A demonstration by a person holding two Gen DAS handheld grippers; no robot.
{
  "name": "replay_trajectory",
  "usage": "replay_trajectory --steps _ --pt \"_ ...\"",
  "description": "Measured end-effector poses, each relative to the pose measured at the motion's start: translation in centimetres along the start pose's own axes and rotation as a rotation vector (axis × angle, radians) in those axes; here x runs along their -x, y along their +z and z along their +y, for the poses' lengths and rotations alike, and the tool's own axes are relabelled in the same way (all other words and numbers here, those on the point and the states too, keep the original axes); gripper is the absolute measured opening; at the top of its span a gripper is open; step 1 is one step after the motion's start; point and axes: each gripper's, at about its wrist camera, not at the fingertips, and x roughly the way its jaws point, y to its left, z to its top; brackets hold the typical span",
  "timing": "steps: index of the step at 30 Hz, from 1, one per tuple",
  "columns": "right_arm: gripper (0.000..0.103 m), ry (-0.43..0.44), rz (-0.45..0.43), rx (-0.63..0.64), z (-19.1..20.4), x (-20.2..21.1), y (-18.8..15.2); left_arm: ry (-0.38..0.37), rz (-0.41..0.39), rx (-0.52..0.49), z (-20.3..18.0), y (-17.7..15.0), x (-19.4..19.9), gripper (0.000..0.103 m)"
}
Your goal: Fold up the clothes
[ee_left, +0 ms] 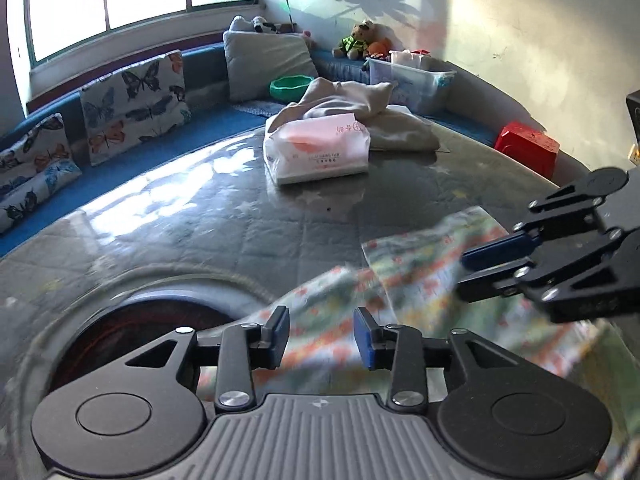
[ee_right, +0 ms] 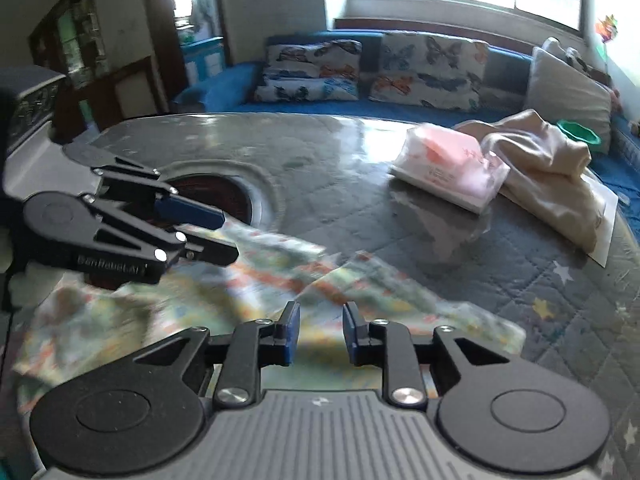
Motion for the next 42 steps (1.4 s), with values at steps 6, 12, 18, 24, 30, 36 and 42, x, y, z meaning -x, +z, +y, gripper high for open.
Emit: replay_trajectory --steps 6,12,18,24,30,36,42 --pt "0.034 0.076 0.008 0.074 4.1 4.0 -3.0 0.022 0.007 -0.028 -1.0 -4.0 5.6 0.042" --pt "0.036 0.148 0.028 0.137 8.7 6.3 -6.2 -0.005 0.01 -0.047 -3.6 -8.0 8.9 0.041" --pt "0.039 0.173 0.057 0.216 12.7 5.6 -9.0 -0.011 0.018 -0.003 -4.8 -10.2 8.7 0.041" --pt "0.039 0.086 0.044 0.244 14.4 4.7 -10.7 -0.005 0.013 0.036 -4.8 -10.7 8.5 0.042" --pt "0.021 0.024 0.014 0.225 14.5 4.7 -11.0 -0.005 0.017 0.026 -5.6 -10.6 7.6 0.042" --pt "0.01 0.031 0.002 0.2 14.0 5.4 -11.1 -0.009 0.031 0.019 -6.1 -10.3 6.3 0.043" --pt "0.022 0.027 -0.008 0.266 15.0 4.9 -11.7 0.0 0.037 0.034 -5.7 -10.2 5.4 0.042"
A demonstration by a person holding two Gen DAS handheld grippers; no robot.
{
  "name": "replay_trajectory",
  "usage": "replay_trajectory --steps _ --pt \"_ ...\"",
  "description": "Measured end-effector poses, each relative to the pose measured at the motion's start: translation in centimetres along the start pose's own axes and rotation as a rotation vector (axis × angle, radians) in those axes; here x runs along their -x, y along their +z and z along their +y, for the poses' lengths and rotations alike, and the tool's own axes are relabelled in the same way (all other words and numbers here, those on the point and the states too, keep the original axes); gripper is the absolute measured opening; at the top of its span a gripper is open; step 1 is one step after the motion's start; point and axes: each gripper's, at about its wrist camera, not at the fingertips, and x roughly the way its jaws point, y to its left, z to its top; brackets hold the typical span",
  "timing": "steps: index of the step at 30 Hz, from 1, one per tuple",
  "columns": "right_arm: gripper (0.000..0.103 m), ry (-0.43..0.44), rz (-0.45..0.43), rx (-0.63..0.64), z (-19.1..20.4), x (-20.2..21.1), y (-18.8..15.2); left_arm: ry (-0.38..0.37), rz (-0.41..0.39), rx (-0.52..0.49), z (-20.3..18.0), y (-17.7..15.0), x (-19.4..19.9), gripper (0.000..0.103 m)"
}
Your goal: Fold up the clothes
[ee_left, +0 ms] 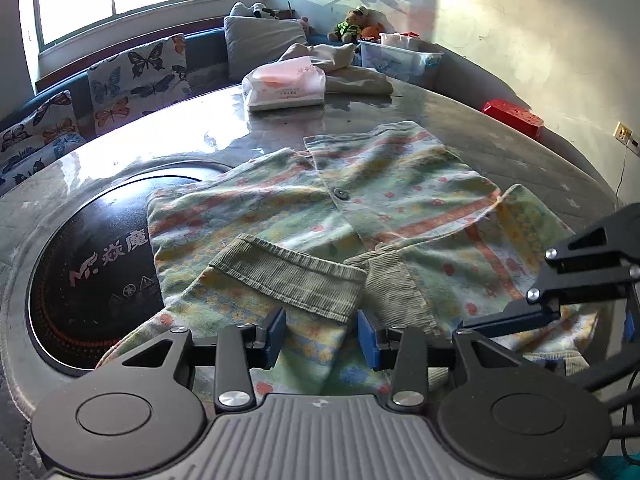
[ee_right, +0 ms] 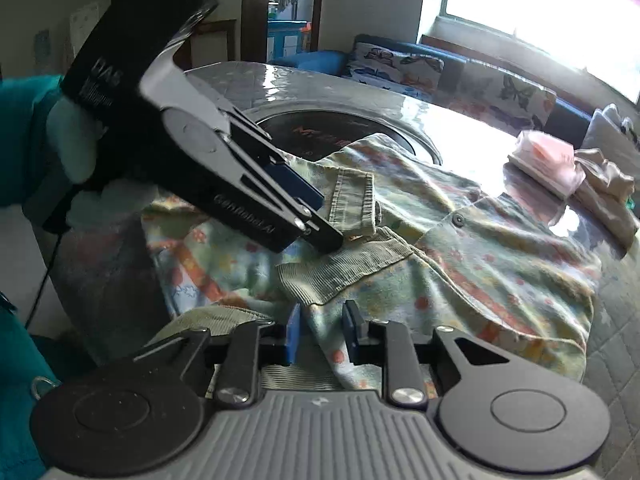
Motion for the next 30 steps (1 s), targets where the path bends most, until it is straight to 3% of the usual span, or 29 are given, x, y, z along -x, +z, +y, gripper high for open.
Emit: replay_trajectory --steps 3,7,13,18,19,22,25,30 --pt "0.007 -0.012 -0.012 -0.014 -0.3 0.2 0.1 0.001 -0.004 0.004 0.0 0.2 -0.1 0.034" --pt "0.003 -0.037 -0.05 -0.059 -1.5 1.8 0.3 -0.008 -0.015 0.003 -0.2 0.1 -0.1 0.013" --pt "0.002 -0.177 -0.128 -0.177 -5.2 6.0 -0.3 -0.013 -0.034 0.026 -0.1 0.1 0.3 0.007" --pt "0.001 -0.375 -0.176 -0.338 -9.6 10.2 -2.2 -0.01 -0.076 0.08 1.0 0.4 1.7 0.005" --pt "0.002 -0.382 -0.176 -0.373 -10.4 10.9 -2.7 -0.006 -0.086 0.087 1.1 0.5 2.0 0.005" --pt "0.004 -0.379 -0.177 -0.406 -10.7 11.6 -3.7 0.016 -0.114 0.107 1.7 0.7 2.8 0.005" --pt "0.007 -0.275 -0.153 -0.375 -9.5 10.6 -3.6 0.041 -0.15 0.148 2.6 0.7 4.1 0.005" --pt "0.026 -0.12 -0.129 -0.279 -6.6 7.8 -2.3 0.125 -0.223 0.264 5.4 -0.2 7.7 0.005"
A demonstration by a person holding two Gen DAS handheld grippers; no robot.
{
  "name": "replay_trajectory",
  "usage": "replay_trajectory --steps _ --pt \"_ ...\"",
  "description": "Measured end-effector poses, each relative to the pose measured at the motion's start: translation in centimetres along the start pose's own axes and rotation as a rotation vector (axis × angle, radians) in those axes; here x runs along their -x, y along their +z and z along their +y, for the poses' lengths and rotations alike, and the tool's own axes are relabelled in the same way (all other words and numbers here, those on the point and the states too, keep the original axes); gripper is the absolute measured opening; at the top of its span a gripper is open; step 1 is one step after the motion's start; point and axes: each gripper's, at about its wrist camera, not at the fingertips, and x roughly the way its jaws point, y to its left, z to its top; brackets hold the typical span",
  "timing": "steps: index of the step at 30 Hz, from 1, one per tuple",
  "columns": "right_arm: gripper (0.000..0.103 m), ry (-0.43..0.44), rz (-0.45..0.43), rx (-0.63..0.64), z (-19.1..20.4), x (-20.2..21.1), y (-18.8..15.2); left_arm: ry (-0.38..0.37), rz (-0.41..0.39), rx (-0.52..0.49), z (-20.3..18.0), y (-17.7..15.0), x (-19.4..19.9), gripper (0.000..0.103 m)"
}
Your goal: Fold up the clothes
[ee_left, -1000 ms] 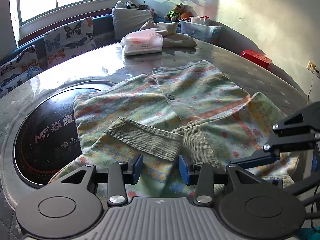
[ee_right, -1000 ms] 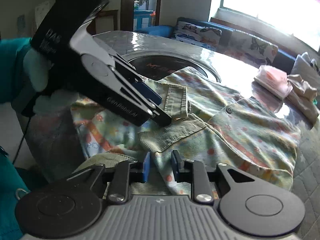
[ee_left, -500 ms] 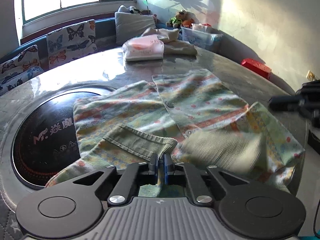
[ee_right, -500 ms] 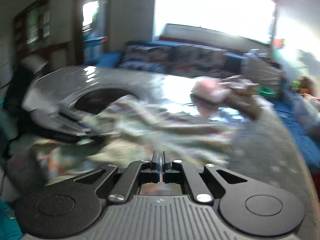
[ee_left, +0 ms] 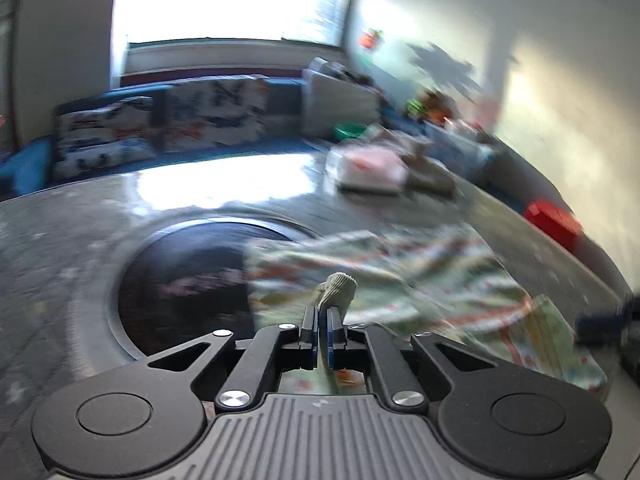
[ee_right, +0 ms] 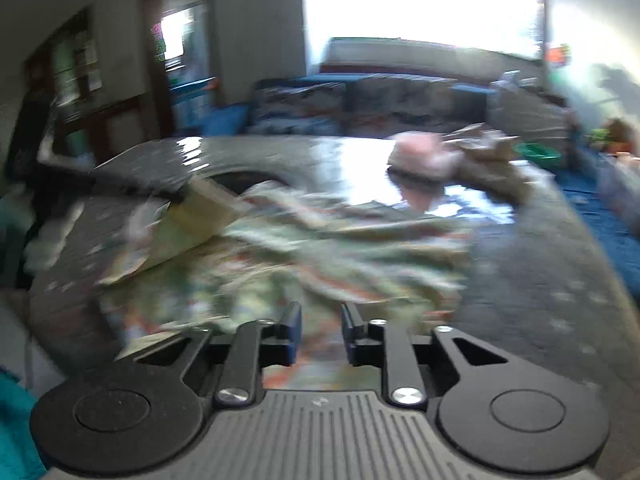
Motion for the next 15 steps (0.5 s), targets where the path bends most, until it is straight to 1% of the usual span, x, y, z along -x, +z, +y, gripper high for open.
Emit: replay_trajectory --steps 1,2,3,5,7,9,10,12,13,14,15 --pt "0.034 0.024 0.008 0.016 0.7 -0.6 0.0 0.019 -0.015 0.025 0.8 0.1 0.8 0.005" --pt "0.036 0.048 0.017 0.033 1.4 -1.2 0.1 0.045 -0.035 0.052 1.7 0.1 1.7 0.004" --pt "0.036 0.08 0.035 0.06 2.4 -1.8 0.0 0.071 -0.053 0.076 2.6 0.1 2.6 0.004" --pt "0.039 0.109 0.057 0.09 3.5 -2.9 0.0 0.124 -0.088 0.121 4.4 -0.2 4.4 0.004" --pt "0.041 0.117 0.079 0.114 4.2 -3.9 -0.1 0.181 -0.118 0.164 6.1 -0.6 6.2 0.004" --pt "0.04 0.106 0.102 0.125 4.9 -5.2 -0.3 0.241 -0.136 0.213 7.8 -1.3 7.8 0.004" --pt "0.038 0.105 0.108 0.126 5.1 -5.6 -0.4 0.267 -0.14 0.236 8.7 -1.6 8.3 0.004" --pt "0.025 0.102 0.113 0.121 5.0 -5.9 -0.5 0.325 -0.14 0.282 10.4 -2.5 9.5 0.004" --pt "0.014 0.1 0.113 0.115 4.9 -6.0 -0.5 0.345 -0.135 0.3 11.2 -3.0 9.8 0.004" --pt "0.009 0.094 0.11 0.107 4.7 -5.9 -0.4 0.367 -0.125 0.318 11.9 -3.6 10.1 0.004" --pt "0.007 0.088 0.106 0.099 4.6 -5.9 -0.4 0.398 -0.109 0.33 12.6 -4.2 10.2 0.004"
